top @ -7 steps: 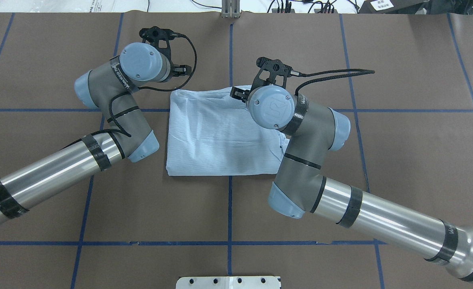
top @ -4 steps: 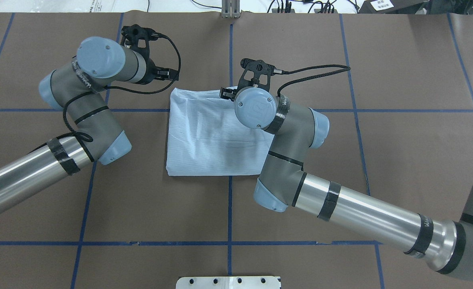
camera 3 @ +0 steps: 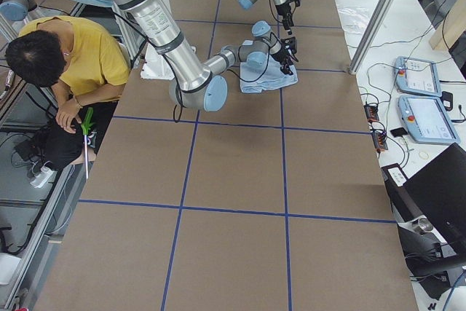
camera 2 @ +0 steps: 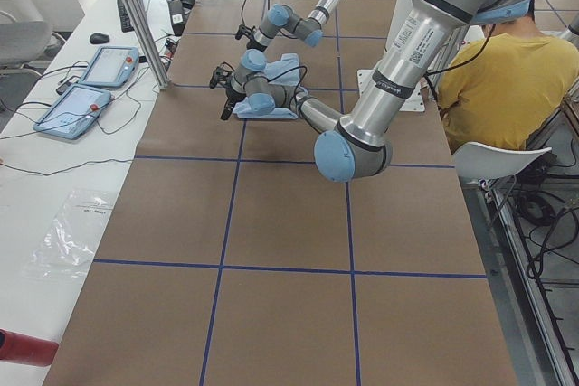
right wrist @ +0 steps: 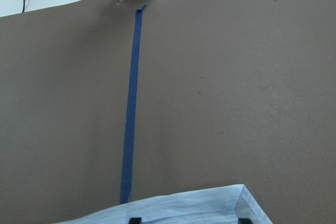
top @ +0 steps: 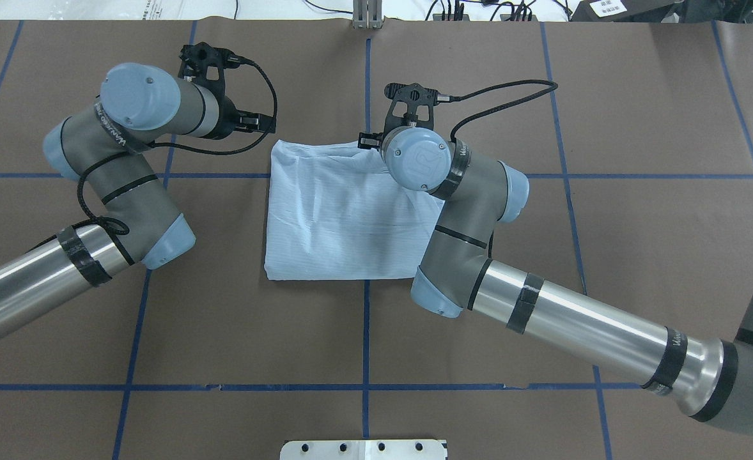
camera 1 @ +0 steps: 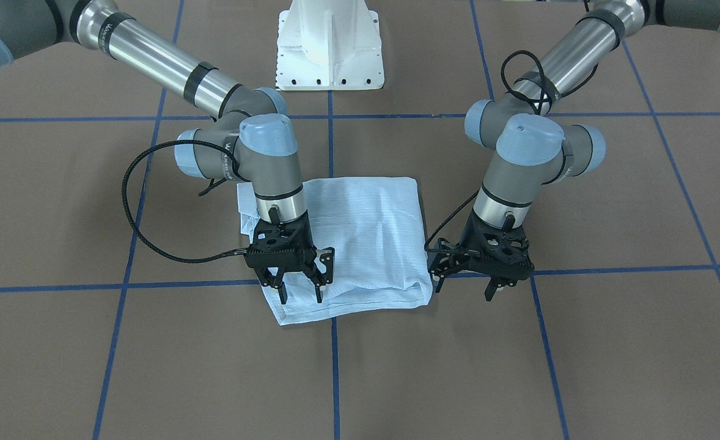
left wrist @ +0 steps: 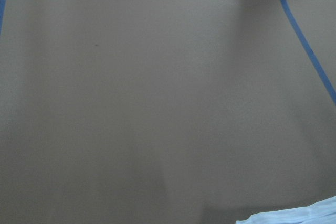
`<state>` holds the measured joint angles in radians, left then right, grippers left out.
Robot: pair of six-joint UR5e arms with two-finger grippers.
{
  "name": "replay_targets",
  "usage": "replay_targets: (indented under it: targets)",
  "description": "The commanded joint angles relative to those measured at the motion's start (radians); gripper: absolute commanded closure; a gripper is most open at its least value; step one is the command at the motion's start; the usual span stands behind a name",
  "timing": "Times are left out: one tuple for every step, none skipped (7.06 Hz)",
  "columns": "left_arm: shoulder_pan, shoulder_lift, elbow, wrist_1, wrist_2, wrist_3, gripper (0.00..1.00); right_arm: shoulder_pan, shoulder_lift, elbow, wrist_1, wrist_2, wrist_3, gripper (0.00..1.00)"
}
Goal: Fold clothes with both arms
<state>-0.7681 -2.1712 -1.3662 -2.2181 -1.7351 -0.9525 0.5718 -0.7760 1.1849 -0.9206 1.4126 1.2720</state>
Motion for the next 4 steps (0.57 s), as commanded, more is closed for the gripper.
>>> replay_targets:
  targets:
    - [0.001,0.001,-0.001,-0.002,0.0,-0.003,0.0,-0.004,-0.022,-0.013,0.072,0.003,-0.016,0.38]
    - [0.001,0.002,-0.001,-0.002,0.0,-0.003,0.0,-0.01,-0.019,-0.013,0.072,0.0,-0.016,0.47]
    - [0.001,0.002,-0.001,-0.003,0.0,-0.002,0.0,-0.01,-0.012,-0.013,0.074,-0.001,-0.008,0.67]
    - [0.001,0.007,-0.001,-0.005,0.0,0.0,0.0,-0.01,-0.008,-0.011,0.075,-0.003,-0.002,0.94]
